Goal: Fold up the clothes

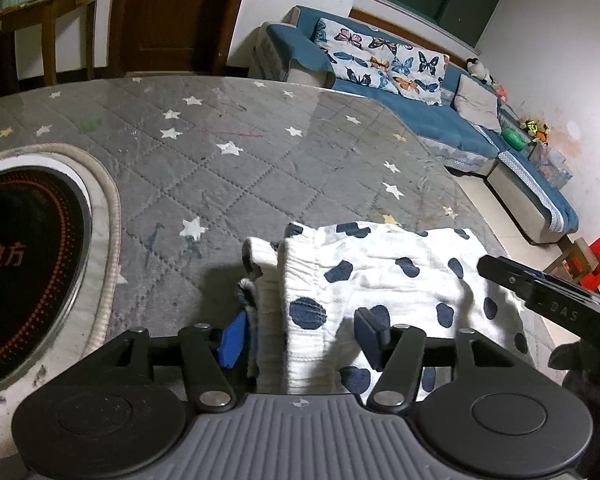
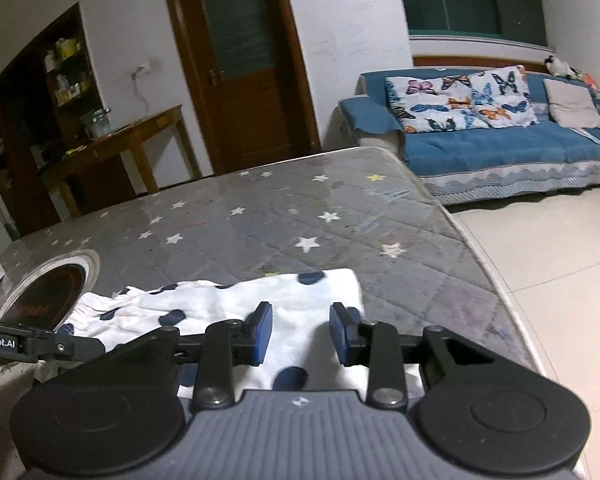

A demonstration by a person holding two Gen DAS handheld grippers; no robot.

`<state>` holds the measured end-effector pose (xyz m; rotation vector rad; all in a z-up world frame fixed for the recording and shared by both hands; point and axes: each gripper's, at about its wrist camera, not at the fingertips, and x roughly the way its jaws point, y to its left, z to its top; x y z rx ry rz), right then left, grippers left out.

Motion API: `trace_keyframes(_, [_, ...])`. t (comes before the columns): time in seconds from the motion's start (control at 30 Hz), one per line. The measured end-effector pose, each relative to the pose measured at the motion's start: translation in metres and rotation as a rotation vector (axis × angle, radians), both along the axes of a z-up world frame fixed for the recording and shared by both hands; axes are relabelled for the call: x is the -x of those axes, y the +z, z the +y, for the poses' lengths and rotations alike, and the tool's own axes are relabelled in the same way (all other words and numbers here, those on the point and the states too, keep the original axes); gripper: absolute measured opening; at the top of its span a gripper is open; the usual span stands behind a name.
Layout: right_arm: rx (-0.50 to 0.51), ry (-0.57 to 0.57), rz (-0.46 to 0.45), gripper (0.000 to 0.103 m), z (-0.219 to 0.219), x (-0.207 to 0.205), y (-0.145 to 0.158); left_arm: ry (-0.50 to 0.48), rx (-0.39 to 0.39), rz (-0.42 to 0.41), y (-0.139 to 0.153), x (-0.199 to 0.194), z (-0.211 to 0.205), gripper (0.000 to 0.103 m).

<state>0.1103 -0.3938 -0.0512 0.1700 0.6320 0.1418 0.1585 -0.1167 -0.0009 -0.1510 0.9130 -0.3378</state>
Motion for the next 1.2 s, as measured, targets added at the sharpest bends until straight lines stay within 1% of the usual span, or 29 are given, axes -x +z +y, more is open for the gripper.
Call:
trace_keyframes(0.07, [0.001,0.01,0.012,0.035,0.004,-0.006,-0.003,-0.001,-0.009,-0.009,0.001,0.0,0.001,0.068])
trace_keyframes(0.13, [0.004,0.017,0.026,0.035,0.007,-0.012,-0.006,-0.007,-0.013,-0.015,0.003,0.001,0.002,0.071])
trace_keyframes(0.23, [0.015,0.02,0.047,0.035,0.01,-0.021,-0.013,-0.005,-0.031,-0.034,0.005,0.001,0.002,0.071])
trace_keyframes(0.43, [0.047,0.029,0.079,0.035,0.015,-0.039,-0.023,0.009,-0.04,-0.038,0.007,-0.009,0.002,0.071])
trace_keyframes(0.57, [0.055,0.034,0.076,0.036,0.016,-0.042,-0.021,0.014,-0.052,-0.033,0.004,-0.016,0.0,0.071])
trace_keyframes(0.6, [0.054,0.034,0.071,0.038,0.016,-0.042,-0.019,0.015,-0.057,-0.034,0.003,-0.018,0.0,0.071])
trace_keyframes(0.67, [0.05,0.04,0.062,0.045,0.015,-0.039,-0.016,0.011,-0.073,-0.034,0.0,-0.022,-0.004,0.071])
trace_keyframes(0.83, [0.061,0.063,0.059,0.047,0.016,-0.03,-0.013,0.01,-0.091,-0.021,-0.009,-0.03,-0.008,0.071])
trace_keyframes(0.9, [0.049,0.066,0.056,0.05,0.015,-0.024,-0.012,0.012,-0.094,-0.017,-0.012,-0.03,-0.008,0.073])
trace_keyframes(1.03, [0.051,0.098,0.033,0.051,0.019,0.001,-0.009,0.011,-0.099,-0.023,-0.011,-0.029,-0.008,0.074])
trace_keyframes(1.1, [0.056,0.117,0.028,0.055,0.021,0.013,-0.01,0.009,-0.109,-0.029,-0.011,-0.028,-0.009,0.074])
trace_keyframes(1.2, [0.069,0.132,0.024,0.056,0.024,0.03,-0.012,0.006,-0.132,-0.044,-0.012,-0.025,-0.012,0.075])
